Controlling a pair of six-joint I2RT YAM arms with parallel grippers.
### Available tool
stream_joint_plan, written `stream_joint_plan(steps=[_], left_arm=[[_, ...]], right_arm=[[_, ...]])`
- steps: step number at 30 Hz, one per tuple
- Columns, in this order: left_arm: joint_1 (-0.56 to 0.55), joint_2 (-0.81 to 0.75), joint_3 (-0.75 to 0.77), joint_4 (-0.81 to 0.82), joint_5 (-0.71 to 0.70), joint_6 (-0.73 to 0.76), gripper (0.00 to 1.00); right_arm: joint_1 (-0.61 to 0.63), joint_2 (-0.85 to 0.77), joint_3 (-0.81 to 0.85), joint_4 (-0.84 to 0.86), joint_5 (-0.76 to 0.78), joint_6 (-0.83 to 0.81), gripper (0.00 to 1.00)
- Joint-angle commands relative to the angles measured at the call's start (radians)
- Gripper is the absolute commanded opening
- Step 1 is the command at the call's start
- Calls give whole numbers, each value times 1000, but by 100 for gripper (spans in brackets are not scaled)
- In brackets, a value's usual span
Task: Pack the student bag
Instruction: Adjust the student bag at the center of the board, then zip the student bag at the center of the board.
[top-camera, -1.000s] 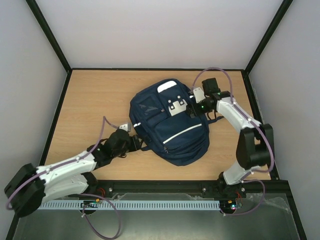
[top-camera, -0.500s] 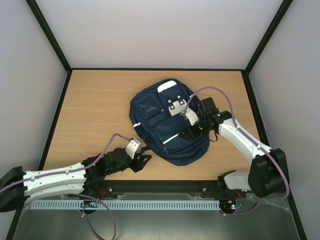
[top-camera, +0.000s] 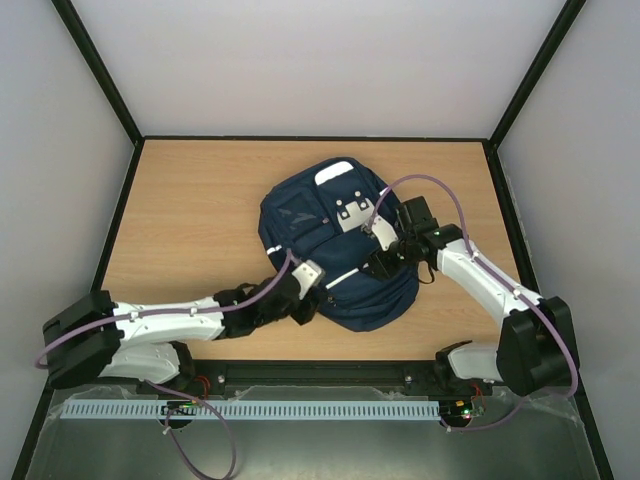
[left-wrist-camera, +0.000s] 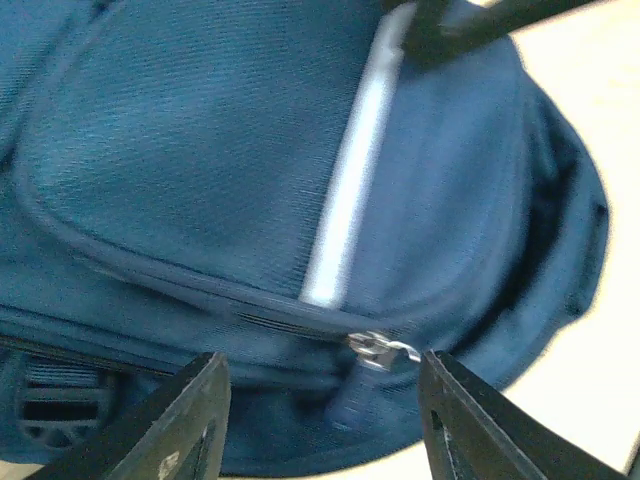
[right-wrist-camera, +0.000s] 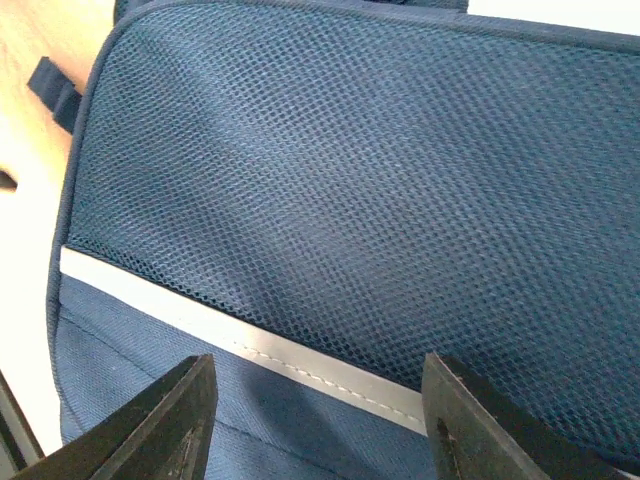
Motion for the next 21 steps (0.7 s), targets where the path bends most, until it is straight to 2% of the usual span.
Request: stream_joint_plan(steps=[1,4,6,12,21], left_arm=[[149,28,12,59,168,-28,54],[169,29,9,96,314,13,54],[148,22,-7,106,345,48,54],[90,9,-64,82,239,109,48],[-5,138,-5,25,88,147,36]], right_arm=[[-7,-76,4,-45,82,5,58],[-11,-127,-9,-61,146,11,61],[-14,-133,-16,-80,151,7,61],[-14,-52,-34,-27,97,-7,60],[-13,47,-44,46,47,17,57]])
